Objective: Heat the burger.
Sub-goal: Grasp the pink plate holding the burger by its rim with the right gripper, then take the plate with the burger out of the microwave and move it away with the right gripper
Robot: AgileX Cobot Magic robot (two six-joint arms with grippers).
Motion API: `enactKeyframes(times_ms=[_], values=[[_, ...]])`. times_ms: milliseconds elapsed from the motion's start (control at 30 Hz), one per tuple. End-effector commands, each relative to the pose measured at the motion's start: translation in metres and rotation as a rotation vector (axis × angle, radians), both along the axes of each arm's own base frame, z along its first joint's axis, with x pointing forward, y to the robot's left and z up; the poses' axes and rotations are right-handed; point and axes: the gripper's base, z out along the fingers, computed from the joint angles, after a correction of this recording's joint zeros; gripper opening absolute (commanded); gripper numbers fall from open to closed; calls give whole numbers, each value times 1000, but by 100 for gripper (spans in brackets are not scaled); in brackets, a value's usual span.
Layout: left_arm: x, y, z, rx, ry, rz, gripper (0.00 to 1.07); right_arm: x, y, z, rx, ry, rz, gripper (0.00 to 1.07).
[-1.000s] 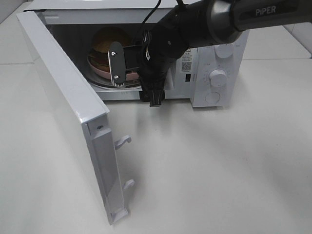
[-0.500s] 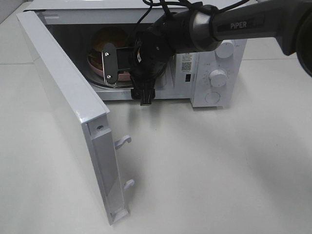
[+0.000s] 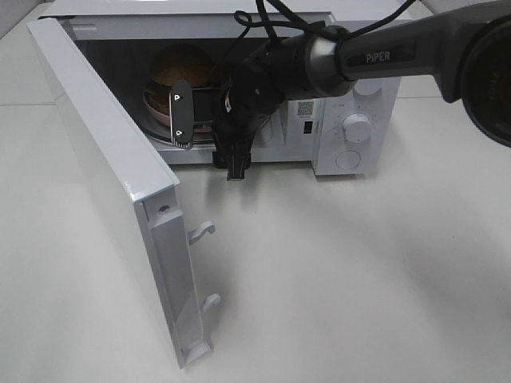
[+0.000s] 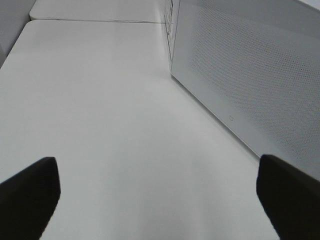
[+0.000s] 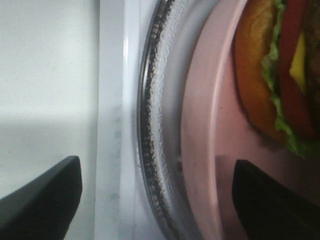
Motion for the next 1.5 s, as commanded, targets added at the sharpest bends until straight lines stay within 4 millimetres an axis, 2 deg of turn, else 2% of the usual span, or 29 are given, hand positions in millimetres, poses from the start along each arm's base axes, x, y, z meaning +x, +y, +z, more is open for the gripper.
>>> enactKeyframes(times_ms=[33, 367, 433, 467, 500, 533, 567, 600, 633, 700, 900, 967, 1167, 1500], values=[[-2, 0, 0, -6, -13, 6, 100, 2, 1, 1, 20, -9, -6, 76], [-2, 0, 0, -6, -13, 6, 100, 2, 0, 1, 16, -4, -8, 73], [-2, 0, 0, -6, -13, 6, 100, 2, 0, 1, 14, -2, -9, 57], [-2, 0, 0, -6, -13, 6, 100, 2, 0, 1, 14, -2, -9, 57], [-2, 0, 0, -6, -13, 6, 100, 2, 0, 0, 9, 2, -11, 50], [-2, 0, 0, -6, -13, 6, 100, 0, -1, 0, -3, 14, -15, 36], [-2, 0, 0, -6, -13, 6, 100, 0, -1, 0, -3, 14, -15, 36], [-2, 0, 0, -6, -13, 6, 100, 0, -1, -1, -7, 20, -18, 27], [-2, 0, 0, -6, -13, 6, 100, 0, -1, -1, -7, 20, -18, 27], [-2, 0, 0, -6, -13, 6, 100, -7, 2, 0, -11, 64, -35, 0], [-2, 0, 0, -7, -13, 5, 100, -12, 6, 6, -7, 75, -31, 0], [-2, 0, 0, -7, -13, 5, 100, -12, 5, 19, 0, 62, -33, 0], [-2, 0, 0, -7, -13, 5, 100, -19, 7, 32, -16, 69, -28, 0], [-2, 0, 0, -7, -13, 5, 100, -32, 5, 28, -106, 171, -20, 0]])
